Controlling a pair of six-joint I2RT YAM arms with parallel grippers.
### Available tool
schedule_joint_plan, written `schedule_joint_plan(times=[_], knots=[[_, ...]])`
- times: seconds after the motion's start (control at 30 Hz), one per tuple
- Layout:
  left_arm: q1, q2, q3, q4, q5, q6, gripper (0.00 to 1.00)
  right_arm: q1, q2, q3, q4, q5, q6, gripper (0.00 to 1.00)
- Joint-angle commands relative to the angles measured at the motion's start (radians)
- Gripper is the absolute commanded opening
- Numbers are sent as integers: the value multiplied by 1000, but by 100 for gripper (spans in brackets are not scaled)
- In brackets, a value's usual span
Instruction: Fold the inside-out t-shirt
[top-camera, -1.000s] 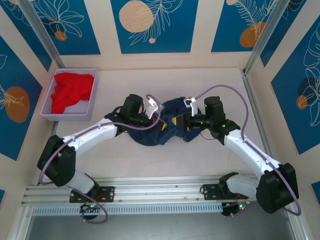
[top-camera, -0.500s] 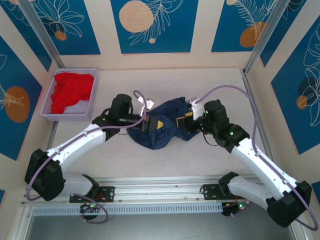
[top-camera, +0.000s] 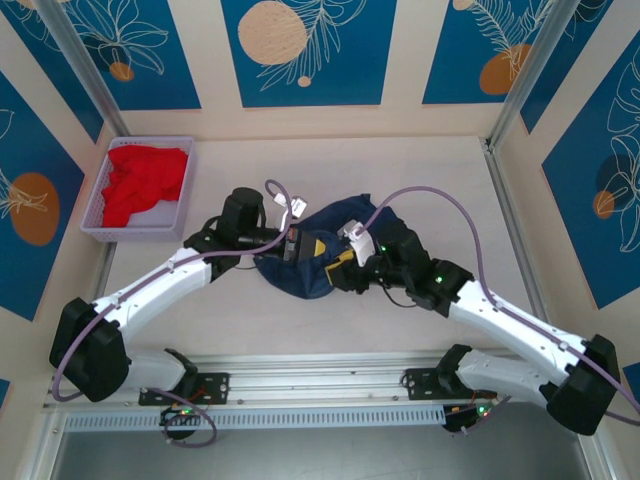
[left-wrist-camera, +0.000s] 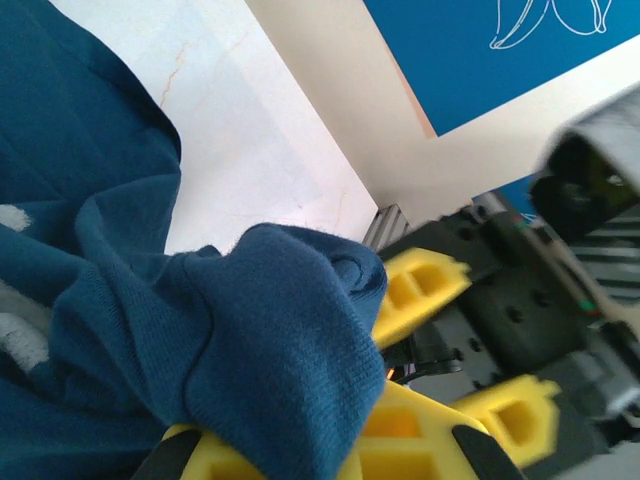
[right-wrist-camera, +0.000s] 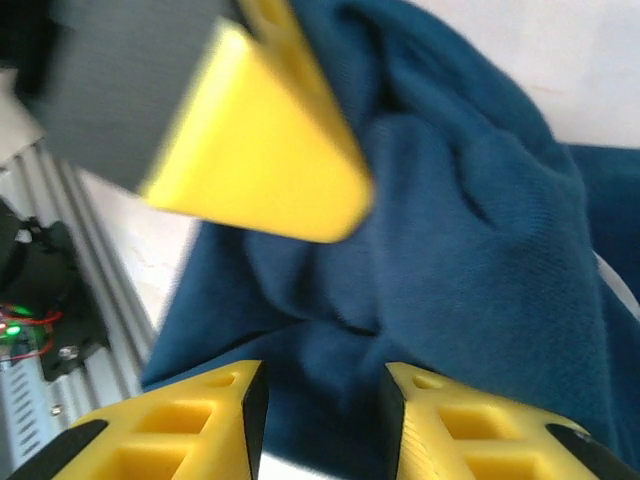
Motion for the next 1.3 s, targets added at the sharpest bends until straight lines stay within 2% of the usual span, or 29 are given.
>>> schedule_joint_plan(times=[0.0,0.07,0.13,0.2,0.43,0.53,0.57,0.63,0.7,0.87,0.97,1.1,1.27], knots=[[11,-18,6,16,13,-5,0,-1,35,48,13,105,16,34],[14,-23,6,8,12,1,0,-11,55,51,6,107,11,27],[20,-24,4,4,13,3,0,-22,51,43,8,72,3,11],[31,-26,4,-11,5,13,0,-44,27,23,18,6,-4,0],[55,-18,4,-70,-51,62,0,-192,-73,-80,171,-413,38,0],[55,-12,7,-90,-57,83,8,-242,-74,-95,231,-527,77,0],[55,-15,9,-102,-67,96,13,-253,-75,-99,246,-547,85,0],[55,-24,15,-132,-93,126,21,-269,-74,-105,265,-572,101,0],[55,-43,28,-182,-147,171,37,-285,-74,-110,286,-592,118,0],[42,-141,39,-289,-368,288,54,-297,-66,-112,307,-606,132,0],[21,-207,33,-295,-412,327,56,-301,-60,-107,304,-605,130,0],[-36,-226,48,-299,-293,358,55,-303,-55,-105,308,-593,137,0],[-98,-158,76,-324,-190,374,48,-305,-54,-104,306,-588,139,0]])
